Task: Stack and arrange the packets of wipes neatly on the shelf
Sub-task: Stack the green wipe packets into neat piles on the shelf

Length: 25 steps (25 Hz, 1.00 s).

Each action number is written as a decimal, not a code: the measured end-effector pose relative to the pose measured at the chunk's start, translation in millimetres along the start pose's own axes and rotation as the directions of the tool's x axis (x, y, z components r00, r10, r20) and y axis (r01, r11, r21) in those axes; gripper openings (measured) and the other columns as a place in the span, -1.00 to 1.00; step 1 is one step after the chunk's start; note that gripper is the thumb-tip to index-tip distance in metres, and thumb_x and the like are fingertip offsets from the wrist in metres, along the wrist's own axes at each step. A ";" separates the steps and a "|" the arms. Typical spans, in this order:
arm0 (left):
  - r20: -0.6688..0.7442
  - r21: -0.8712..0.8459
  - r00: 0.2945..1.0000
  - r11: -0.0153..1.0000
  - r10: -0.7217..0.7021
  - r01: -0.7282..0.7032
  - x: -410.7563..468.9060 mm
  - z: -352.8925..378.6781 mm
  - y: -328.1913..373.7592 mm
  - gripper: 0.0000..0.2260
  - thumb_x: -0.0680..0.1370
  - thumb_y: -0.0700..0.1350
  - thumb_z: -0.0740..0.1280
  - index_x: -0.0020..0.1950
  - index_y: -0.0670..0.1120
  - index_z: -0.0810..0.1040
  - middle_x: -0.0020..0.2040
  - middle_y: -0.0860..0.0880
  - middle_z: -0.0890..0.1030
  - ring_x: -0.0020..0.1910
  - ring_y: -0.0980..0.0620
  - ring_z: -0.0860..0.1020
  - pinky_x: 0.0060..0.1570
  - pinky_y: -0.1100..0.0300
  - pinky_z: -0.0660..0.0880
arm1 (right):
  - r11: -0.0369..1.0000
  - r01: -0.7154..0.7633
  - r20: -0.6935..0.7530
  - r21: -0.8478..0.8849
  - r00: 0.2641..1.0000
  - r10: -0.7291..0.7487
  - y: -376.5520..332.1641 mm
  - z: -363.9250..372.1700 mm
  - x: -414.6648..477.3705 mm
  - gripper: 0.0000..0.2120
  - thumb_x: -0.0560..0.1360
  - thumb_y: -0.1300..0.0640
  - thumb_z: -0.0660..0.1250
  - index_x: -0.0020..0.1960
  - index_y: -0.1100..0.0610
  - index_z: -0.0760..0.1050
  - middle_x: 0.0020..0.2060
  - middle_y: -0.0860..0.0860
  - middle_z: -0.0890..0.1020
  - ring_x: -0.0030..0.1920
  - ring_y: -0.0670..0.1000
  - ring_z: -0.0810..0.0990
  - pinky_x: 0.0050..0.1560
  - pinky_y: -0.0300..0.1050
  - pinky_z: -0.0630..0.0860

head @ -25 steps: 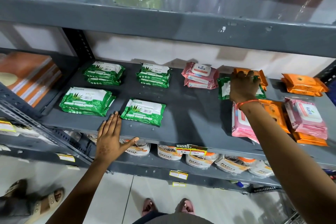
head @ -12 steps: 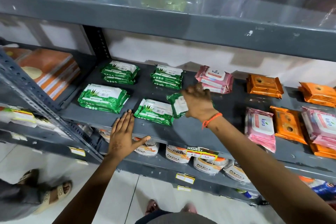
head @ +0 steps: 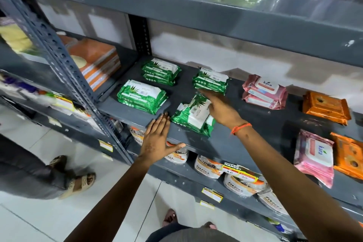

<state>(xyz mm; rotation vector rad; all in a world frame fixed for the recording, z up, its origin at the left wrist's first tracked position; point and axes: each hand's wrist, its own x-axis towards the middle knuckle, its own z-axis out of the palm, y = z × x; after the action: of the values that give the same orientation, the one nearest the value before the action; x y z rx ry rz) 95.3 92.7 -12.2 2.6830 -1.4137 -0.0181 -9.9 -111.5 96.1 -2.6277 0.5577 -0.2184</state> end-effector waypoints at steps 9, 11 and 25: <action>-0.049 -0.045 0.999 0.999 0.017 -0.019 3.5 6.2 -0.9 -0.04 0.36 0.51 -0.01 0.47 -0.23 0.14 0.51 -0.16 0.20 0.49 -0.08 0.18 0.46 0.05 0.01 | 0.934 -0.311 0.104 -0.177 0.938 0.332 -40.9 42.6 10.1 -0.24 0.41 -0.29 0.25 0.36 0.27 0.30 0.38 0.28 0.35 0.37 0.30 0.34 0.23 0.12 0.46; -0.053 -0.053 0.998 0.998 0.033 -0.036 3.0 6.6 -2.5 -0.04 0.37 0.51 -0.04 0.47 -0.22 0.12 0.53 -0.15 0.14 0.50 -0.07 0.13 0.48 0.03 0.01 | 0.982 -0.135 0.253 -0.130 0.953 0.164 -32.0 37.9 13.8 -0.13 0.39 -0.11 0.38 0.51 0.19 0.03 0.54 0.20 0.02 0.52 0.24 0.04 0.49 0.12 0.19; 0.094 -0.931 0.936 0.303 -0.339 0.203 54.0 -31.5 41.4 -0.51 0.57 0.19 0.05 0.48 0.08 0.14 0.50 -0.01 0.24 0.45 -0.02 0.25 0.35 0.15 0.15 | 0.986 0.142 0.277 -0.090 0.954 -0.112 12.3 26.3 0.4 -0.10 0.30 0.06 0.45 0.52 0.05 0.06 0.52 0.07 0.17 0.50 0.11 0.17 0.50 0.01 0.17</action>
<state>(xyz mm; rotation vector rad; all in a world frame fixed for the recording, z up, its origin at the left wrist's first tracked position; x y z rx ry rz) 93.9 27.9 25.5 1.7808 -0.5142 -0.5262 -7.5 -111.6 67.2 -2.7391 0.3150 0.1370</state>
